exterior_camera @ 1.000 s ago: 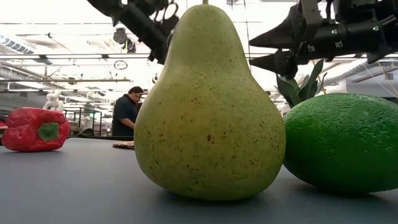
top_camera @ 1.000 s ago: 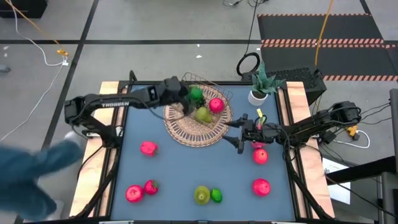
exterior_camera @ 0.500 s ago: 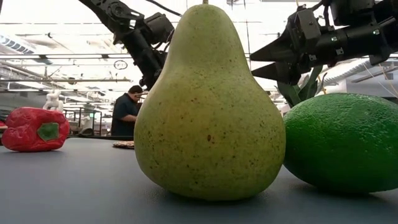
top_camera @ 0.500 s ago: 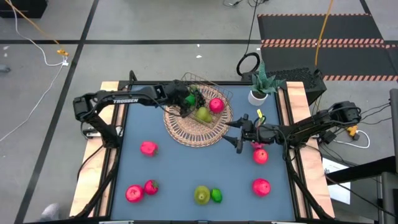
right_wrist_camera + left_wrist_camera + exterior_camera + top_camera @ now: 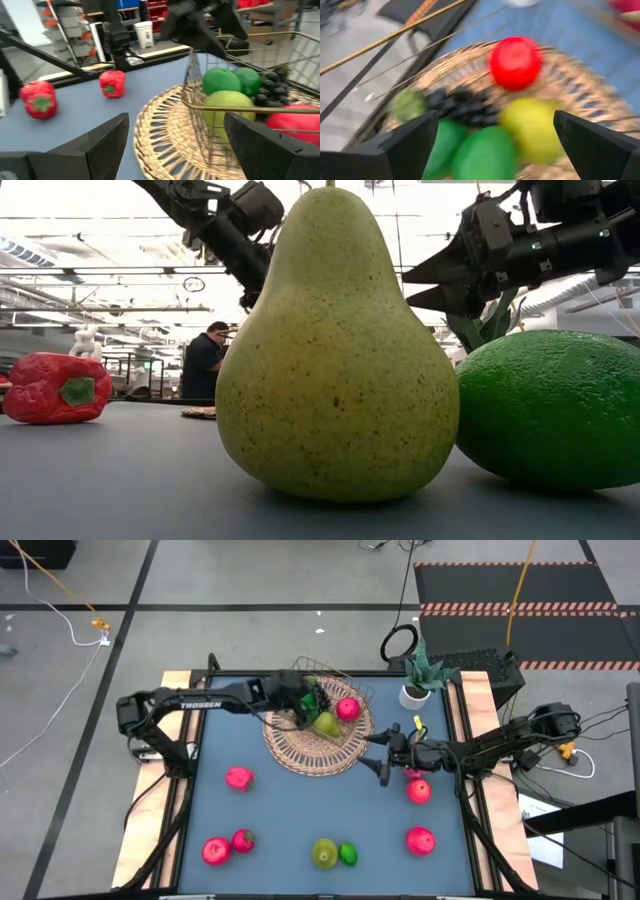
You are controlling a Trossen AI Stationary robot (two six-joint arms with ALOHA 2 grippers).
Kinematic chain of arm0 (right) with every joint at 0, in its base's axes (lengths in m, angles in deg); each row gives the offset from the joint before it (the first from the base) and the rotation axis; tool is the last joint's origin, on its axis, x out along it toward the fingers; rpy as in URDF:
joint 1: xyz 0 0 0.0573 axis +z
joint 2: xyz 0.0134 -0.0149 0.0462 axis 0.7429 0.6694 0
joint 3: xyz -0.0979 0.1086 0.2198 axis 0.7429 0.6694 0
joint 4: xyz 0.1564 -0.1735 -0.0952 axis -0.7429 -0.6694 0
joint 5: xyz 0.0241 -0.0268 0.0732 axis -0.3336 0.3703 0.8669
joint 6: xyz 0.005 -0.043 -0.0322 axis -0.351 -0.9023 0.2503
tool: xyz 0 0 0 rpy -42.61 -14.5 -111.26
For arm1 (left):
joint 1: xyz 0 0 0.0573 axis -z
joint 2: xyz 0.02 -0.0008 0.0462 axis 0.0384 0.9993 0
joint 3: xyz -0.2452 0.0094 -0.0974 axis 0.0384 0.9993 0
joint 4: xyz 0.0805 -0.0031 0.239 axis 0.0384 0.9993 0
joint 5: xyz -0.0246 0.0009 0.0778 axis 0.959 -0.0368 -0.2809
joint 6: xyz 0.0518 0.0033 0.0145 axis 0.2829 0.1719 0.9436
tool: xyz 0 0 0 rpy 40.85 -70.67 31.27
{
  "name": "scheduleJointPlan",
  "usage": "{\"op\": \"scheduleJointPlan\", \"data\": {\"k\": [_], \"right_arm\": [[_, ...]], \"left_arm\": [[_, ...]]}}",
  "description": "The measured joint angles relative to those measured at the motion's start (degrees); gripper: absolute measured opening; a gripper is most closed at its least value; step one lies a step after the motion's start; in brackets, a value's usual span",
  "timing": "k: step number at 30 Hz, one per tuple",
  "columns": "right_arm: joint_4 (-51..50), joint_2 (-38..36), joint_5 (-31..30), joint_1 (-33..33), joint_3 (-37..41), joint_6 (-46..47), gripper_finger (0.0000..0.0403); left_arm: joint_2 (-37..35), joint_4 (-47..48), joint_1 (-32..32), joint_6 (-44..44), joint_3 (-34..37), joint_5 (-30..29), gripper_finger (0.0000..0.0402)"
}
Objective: Build produce basket
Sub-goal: Put the pink dragonfruit into the gold wire basket
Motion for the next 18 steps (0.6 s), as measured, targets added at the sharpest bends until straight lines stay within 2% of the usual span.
{"op": "scheduleJointPlan", "data": {"k": [3,9,11,14,18], "right_arm": [[-1.0,0.0,-2.7,0.0,0.0,-0.1,0.0322],[0.7,0.0,-4.0,-0.5,0.0,-0.7,0.0322],[3.9,-0.4,-3.6,1.2,0.0,-5.4,0.0322],[9.7,-3.4,-2.6,5.6,0.0,-14.9,0.0322],[14.3,-8.5,-7.4,9.4,-0.1,-22.7,0.0322]], "left_arm": [[-0.7,-3.3,3.5,3.8,0.0,4.1,0.0396],[-0.8,-19.4,10.6,15.2,0.0,8.8,0.0397],[0.3,-24.2,11.8,14.2,-0.1,10.3,0.0397],[2.9,-26.5,12.5,11.7,0.0,10.4,0.0397],[7.4,-34.4,11.7,7.8,-0.6,10.2,0.0397]]}}
